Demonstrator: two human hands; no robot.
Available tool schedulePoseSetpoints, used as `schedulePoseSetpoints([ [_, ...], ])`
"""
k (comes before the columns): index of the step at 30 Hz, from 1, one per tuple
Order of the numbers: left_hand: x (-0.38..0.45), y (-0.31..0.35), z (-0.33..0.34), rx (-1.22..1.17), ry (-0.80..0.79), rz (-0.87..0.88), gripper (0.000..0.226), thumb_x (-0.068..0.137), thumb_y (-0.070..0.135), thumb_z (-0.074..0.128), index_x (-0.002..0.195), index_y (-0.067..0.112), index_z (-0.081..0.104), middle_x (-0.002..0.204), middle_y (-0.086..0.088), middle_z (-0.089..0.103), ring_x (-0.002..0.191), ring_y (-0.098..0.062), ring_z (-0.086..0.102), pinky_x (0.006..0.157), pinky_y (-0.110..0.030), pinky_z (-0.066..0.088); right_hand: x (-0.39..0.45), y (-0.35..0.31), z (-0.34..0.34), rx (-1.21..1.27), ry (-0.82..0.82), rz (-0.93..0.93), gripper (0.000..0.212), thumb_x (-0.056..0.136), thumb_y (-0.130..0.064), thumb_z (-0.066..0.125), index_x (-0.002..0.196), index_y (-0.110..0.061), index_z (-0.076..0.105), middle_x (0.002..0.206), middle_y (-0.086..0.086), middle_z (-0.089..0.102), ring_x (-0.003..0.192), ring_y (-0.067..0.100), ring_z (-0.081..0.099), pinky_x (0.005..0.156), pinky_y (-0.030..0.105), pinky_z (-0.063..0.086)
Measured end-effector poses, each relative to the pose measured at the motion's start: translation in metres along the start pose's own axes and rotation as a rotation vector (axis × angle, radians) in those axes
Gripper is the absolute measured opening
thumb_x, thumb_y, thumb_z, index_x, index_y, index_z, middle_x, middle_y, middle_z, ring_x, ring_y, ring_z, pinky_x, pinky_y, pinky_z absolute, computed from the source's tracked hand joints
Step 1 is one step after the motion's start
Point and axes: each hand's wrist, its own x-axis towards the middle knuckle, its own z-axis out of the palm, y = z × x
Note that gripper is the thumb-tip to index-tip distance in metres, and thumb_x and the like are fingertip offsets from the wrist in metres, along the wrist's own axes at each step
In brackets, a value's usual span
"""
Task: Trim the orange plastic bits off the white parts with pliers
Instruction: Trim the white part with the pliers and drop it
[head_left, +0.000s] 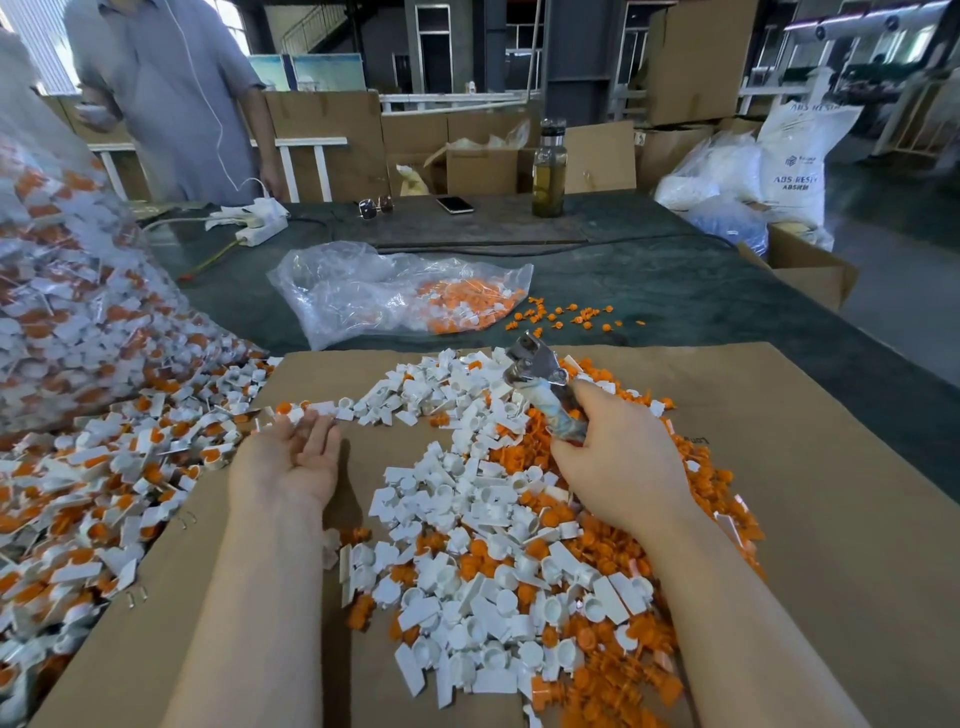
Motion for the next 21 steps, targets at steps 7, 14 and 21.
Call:
schedulePoseSetpoints([
  [7,0.002,0.010,-0.009,-0.054,-0.010,0.167,0.048,0.102,0.014,0.048,0.150,0.012,0.041,0.160,0.002,0.031,0.147,-0.010,0.027,0.124,-0.037,0.018,0.002,0.002,0.003,-0.048,0.012,0.039,0.007,0.085,-0.026,0.056,0.087,-0.028,0.049,0.065,-0.012,0.053,0.057,0.009,0.052,0.041,0.023,0.039],
  [14,0.003,0.010,-0.010,-0.055,-0.048,0.300,0.048,0.100,0.022,0.057,0.146,0.019,0.045,0.152,0.005,0.046,0.145,-0.010,0.034,0.116,-0.027,0.028,0.004,0.005,0.004,-0.095,0.044,0.103,0.015,0.083,-0.028,0.057,0.079,-0.030,0.042,0.063,-0.013,0.048,0.056,0.007,0.048,0.042,0.023,0.034],
  [21,0.002,0.006,-0.009,-0.094,-0.109,0.296,0.058,0.100,0.025,0.056,0.153,0.017,0.034,0.144,0.003,0.054,0.134,-0.011,0.049,0.113,-0.028,0.034,0.002,0.004,0.006,-0.169,-0.008,0.115,0.014,0.085,-0.034,0.057,0.088,-0.031,0.044,0.066,-0.015,0.045,0.056,0.002,0.043,0.042,0.021,0.028],
])
